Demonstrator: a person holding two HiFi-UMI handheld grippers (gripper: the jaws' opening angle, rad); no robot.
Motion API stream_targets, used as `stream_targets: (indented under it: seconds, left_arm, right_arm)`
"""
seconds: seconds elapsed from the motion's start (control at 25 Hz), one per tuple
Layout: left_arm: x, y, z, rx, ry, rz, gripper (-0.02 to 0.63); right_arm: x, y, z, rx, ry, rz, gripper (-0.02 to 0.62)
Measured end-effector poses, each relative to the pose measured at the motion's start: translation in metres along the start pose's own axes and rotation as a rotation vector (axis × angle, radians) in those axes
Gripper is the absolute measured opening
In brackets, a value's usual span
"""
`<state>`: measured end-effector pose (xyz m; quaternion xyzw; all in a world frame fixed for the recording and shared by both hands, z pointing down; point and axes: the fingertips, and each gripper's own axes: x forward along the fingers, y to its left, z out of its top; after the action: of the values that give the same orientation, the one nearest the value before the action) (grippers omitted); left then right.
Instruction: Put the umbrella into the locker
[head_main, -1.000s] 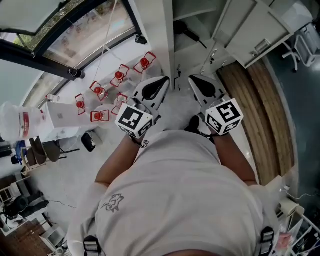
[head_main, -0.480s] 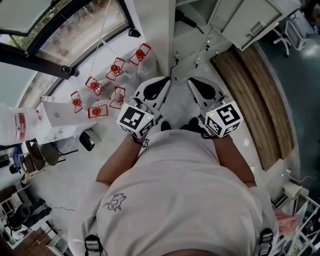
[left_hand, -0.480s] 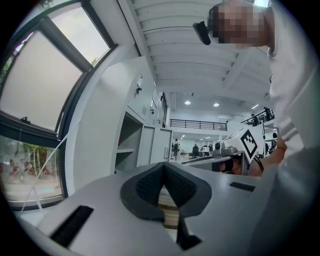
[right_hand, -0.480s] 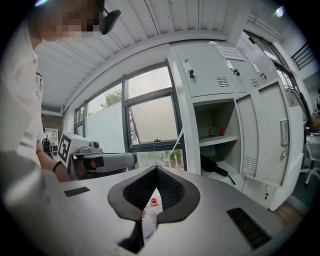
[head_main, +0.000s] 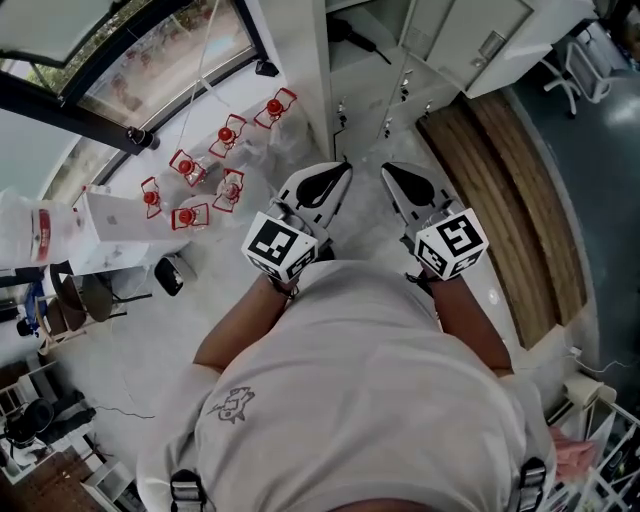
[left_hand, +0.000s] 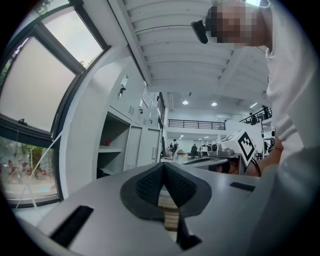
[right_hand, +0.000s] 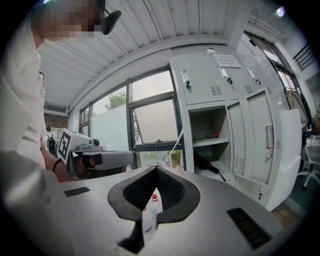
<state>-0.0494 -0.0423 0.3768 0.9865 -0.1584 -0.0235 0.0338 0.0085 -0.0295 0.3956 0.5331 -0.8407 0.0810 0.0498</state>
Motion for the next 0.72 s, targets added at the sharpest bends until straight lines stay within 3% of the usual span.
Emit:
stream_targets:
  seconds: [0.4, 0.72]
  left_arm:
    - [0.027, -0.114, -0.033, -0.053, 0.014, 0.011, 0.011]
    - [0.027, -0.17, -0.046, -0.076, 0.033, 0.021, 0.011]
  right_arm:
    - [-0.112, -0.013, -0.034, 0.031, 0.003, 0.059, 0.041]
    - [-0.163, -0.001, -0.043, 0.026, 0.002, 0.13, 0.041]
